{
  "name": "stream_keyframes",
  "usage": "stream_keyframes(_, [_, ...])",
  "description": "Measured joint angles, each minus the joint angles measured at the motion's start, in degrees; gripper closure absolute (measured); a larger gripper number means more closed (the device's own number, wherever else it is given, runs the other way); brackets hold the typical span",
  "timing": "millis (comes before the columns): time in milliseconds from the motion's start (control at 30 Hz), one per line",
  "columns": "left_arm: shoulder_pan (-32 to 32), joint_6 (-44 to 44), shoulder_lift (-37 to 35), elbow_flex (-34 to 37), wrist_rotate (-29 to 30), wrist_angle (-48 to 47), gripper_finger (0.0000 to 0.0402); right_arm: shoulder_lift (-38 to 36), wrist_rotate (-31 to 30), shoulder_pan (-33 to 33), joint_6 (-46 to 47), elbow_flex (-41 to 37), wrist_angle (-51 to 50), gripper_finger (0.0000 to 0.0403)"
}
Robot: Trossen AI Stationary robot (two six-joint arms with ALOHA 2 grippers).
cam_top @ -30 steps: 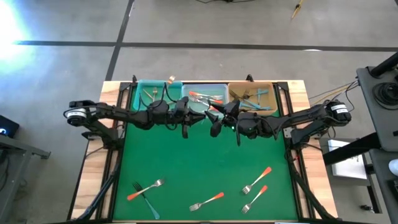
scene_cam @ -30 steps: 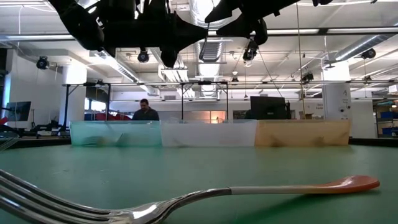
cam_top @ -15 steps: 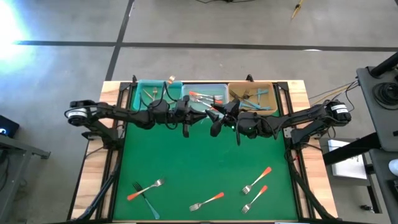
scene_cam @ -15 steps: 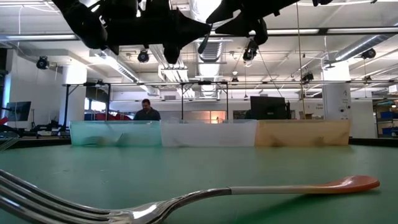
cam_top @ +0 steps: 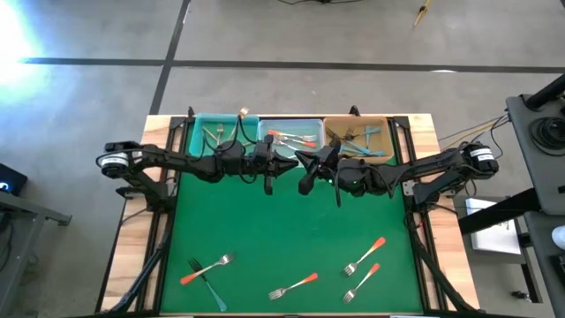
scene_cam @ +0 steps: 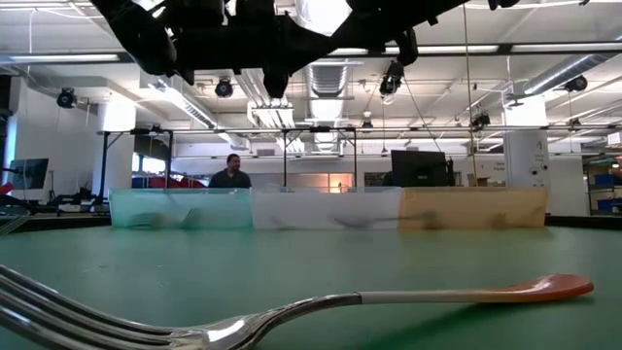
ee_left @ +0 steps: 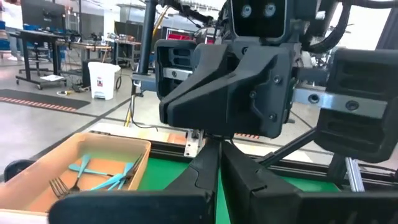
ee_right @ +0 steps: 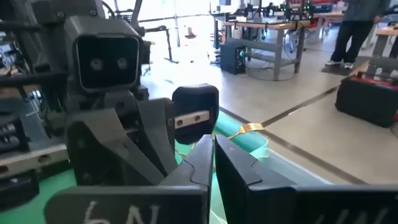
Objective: Sort silverware by color (type)
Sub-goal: Put the blue fork into the orange bin
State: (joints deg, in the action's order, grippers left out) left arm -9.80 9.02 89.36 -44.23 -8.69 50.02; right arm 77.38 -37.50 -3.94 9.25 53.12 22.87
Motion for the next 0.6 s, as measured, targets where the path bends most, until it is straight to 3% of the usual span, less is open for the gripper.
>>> stream_keyframes(200, [0.0,-0.8,-2.1,0.0,0.01,-6.16,0.0401,-1.56,-0.01,0.85,-0.91,2.51,-8.37,0.0395])
stream_keyframes(300, [0.26,-0.81,-3.92,0.06,-0.16,-15.21,0.0401,-2.53,1.24,0.72,0.16,5.72,-20.53,0.0395])
stream_keyframes(433, [1.62,-1.17,-6.25,0.13,-0.48,-26.22,0.0401,-2.22,6.59,0.85,9.16,8.25,-42.11,0.0394])
stream_keyframes(600, [3.53,-1.84,-10.09,0.13,-0.56,-36.5,0.0401,0.27,10.47,1.44,15.18,6.65,-49.66,0.0376])
